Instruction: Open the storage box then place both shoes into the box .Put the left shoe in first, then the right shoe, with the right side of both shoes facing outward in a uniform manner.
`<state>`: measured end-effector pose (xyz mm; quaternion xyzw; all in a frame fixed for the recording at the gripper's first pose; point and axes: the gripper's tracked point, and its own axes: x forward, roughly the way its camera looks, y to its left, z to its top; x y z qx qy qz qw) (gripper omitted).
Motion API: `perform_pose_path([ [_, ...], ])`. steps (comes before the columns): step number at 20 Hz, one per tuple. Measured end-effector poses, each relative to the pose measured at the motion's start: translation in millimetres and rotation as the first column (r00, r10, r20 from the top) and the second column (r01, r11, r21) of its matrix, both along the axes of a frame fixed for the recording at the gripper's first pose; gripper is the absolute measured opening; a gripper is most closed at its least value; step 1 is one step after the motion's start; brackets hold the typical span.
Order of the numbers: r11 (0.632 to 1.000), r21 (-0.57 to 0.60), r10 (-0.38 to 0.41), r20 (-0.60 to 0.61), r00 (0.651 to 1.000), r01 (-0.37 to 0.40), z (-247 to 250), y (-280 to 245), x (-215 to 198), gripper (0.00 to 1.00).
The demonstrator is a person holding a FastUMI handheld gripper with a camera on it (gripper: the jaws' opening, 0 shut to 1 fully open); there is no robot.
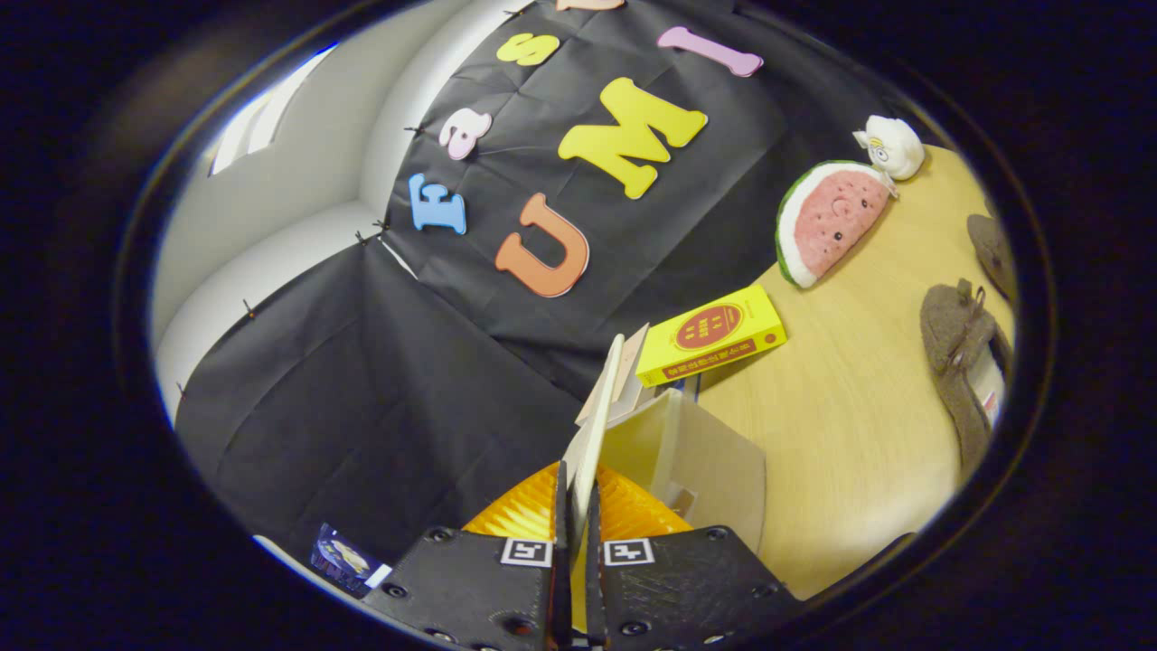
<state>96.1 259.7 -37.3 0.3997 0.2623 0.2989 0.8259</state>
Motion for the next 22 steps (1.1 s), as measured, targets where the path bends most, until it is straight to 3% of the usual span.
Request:
perform_pose_path([
  [9, 0.982, -0.165, 0.119, 0.14, 0.983, -0.095, 107.8, 93.7, -0.9, 0.06],
  [15, 0.904, -0.396, 0.282, 0.271, 0.921, -0.16, 137.8, 199.1, -22.0, 0.12],
  [19, 0.879, -0.43, 0.343, 0.265, 0.901, -0.208, 125.8, 257.7, -32.4, 0.22],
  [21, 0.859, -0.436, 0.405, 0.259, 0.877, -0.268, 120.1, 280.8, -46.2, 0.34],
  [22, 0.85, -0.441, 0.429, 0.262, 0.864, -0.288, 116.4, 294.6, -49.7, 0.49],
])
